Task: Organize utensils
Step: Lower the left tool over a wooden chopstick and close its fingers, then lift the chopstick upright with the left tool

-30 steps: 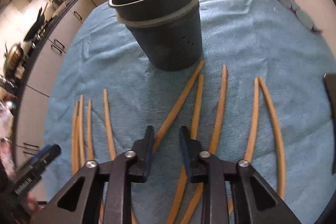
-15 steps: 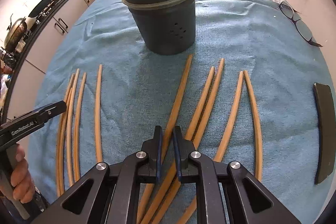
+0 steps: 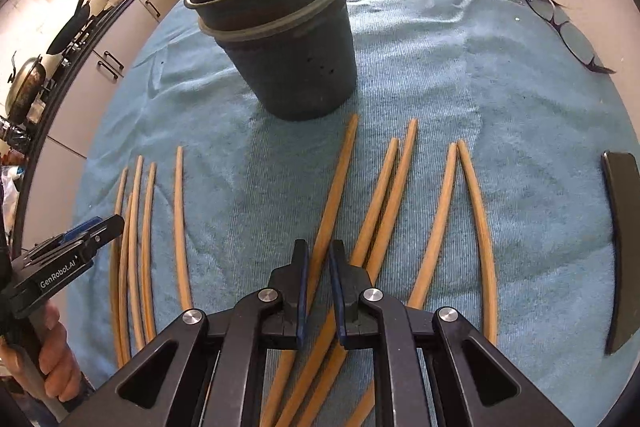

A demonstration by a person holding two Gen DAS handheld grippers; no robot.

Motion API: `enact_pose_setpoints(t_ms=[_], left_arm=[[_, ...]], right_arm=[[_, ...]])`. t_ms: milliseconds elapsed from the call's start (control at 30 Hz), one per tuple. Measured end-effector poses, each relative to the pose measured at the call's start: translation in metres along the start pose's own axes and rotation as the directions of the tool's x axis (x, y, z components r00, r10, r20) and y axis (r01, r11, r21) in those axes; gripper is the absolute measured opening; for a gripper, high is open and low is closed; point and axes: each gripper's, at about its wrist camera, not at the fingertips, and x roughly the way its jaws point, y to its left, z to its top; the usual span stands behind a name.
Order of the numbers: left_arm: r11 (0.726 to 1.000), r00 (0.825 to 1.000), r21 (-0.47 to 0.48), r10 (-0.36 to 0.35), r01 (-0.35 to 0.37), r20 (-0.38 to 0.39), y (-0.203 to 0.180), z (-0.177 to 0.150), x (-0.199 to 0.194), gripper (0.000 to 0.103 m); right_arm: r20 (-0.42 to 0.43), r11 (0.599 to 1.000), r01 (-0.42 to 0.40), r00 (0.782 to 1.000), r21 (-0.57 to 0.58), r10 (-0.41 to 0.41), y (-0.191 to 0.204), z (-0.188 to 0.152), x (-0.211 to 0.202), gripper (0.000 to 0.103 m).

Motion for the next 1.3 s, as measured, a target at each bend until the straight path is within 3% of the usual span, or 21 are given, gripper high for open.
enact_pose_setpoints(t_ms=[67,100,133,300,467,700,900,933,1033,1133,1200,1300], left_arm=[[0.999,0.999,0.012,0.030,-0.030,0.019,-0.005,0.000,0.000,0.031],[0.999,0.999,0.015,0.031,-0.032,0.026,-0.006,-0.001,-0.001,0.013],[1.000,0.999,0.012,0.025,-0.025,0.024,-0.005,-0.001,-0.002,0.007],[0.999,0.998,-0.017,-0.045,0.046,0.051,0.006,-0.008,-0.012,0.006],[0.994,0.983,-0.027,-0.104,0.109,0.152,0.013,-0.019,-0.046,0.006],[0.986,0.938,-0.035,-0.143,0.162,0.317,0.009,-0.036,-0.109,0.006],[0.984,0.900,-0.021,-0.154,0.178,0.408,0.000,-0.046,-0.150,0.006],[0.984,0.900,-0.020,-0.153,0.176,0.409,-0.002,-0.046,-0.153,0.006],[0.983,0.902,-0.019,-0.160,0.183,0.400,-0.005,-0.044,-0.157,0.006],[0.984,0.903,-0.019,-0.156,0.178,0.399,-0.006,-0.045,-0.160,0.006],[0.984,0.903,-0.016,-0.155,0.177,0.401,-0.009,-0.047,-0.160,0.006],[0.984,0.902,-0.009,-0.158,0.176,0.401,-0.012,-0.048,-0.160,0.006]], right_arm=[[0.004,1.000,0.019,1.000,-0.014,-0.019,0.003,0.002,0.001,0.012],[0.007,0.999,0.027,1.000,-0.023,-0.027,0.005,0.002,0.001,0.012],[0.009,0.999,0.033,0.999,-0.029,-0.033,0.007,0.003,0.000,0.012],[0.036,1.000,-0.015,0.999,-0.023,0.016,0.006,-0.004,-0.008,0.010],[0.153,0.992,-0.121,0.981,-0.018,0.122,-0.002,-0.021,-0.046,0.010],[0.339,0.979,-0.192,0.918,-0.068,0.204,-0.008,-0.044,-0.107,0.009],[0.454,0.973,-0.203,0.861,-0.109,0.231,-0.010,-0.060,-0.139,0.009],[0.454,0.974,-0.192,0.862,-0.118,0.225,-0.009,-0.061,-0.140,0.009],[0.374,0.974,-0.199,0.899,-0.112,0.227,-0.009,-0.054,-0.125,0.009],[0.258,0.969,-0.234,0.934,-0.078,0.246,-0.016,-0.039,-0.097,0.022],[0.205,0.977,-0.210,0.956,-0.026,0.211,-0.019,-0.029,-0.076,0.024],[0.127,0.978,-0.206,0.971,0.030,0.200,-0.026,-0.015,-0.049,0.024]])
